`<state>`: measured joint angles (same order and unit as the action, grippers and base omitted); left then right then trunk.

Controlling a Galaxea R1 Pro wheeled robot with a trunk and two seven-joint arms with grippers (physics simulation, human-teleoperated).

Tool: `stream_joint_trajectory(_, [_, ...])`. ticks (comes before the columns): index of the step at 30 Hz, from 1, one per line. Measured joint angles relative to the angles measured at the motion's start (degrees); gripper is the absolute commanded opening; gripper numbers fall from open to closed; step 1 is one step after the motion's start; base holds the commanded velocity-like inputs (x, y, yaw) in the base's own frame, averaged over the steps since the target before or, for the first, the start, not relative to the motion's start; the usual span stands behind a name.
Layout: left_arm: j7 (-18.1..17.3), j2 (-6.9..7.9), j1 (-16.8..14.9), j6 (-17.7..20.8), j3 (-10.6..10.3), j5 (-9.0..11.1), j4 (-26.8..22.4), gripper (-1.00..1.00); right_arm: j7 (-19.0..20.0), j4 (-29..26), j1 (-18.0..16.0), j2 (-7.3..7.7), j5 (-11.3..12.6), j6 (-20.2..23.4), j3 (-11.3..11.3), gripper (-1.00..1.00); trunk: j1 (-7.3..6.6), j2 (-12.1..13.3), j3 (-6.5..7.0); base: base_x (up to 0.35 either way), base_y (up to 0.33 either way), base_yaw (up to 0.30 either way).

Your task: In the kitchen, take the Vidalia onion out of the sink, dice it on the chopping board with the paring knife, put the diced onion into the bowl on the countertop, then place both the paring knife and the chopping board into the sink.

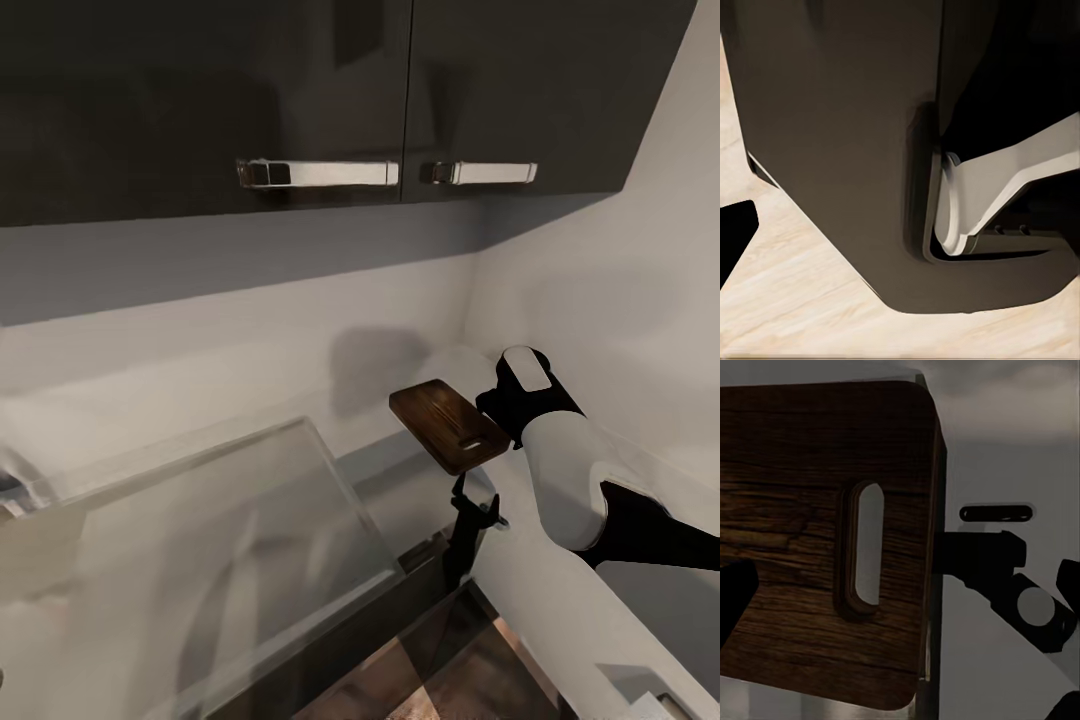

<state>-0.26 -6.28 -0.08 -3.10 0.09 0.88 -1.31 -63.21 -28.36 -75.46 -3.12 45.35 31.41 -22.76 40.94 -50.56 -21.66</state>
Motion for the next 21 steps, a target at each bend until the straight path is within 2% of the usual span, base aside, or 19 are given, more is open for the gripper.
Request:
stream_joint_trajectory(16, [0.0, 0.0, 0.0, 0.0, 0.0, 0.0, 0.0, 1.0, -0.4, 0.4, 0.0, -0.22, -0.2, -0.1, 0.0, 1.0, -3.52, 6.4, 1.38, 0.0, 0.0, 0.0])
stream_joint_trajectory(21, [0.0, -0.01, 0.0, 0.0, 0.0, 0.0, 0.0, 1.0, -0.9, 0.6, 0.0, -0.83, -0.2, -0.2, 0.0, 1.0, -3.52, 6.4, 0.91, 0.0, 0.0, 0.0])
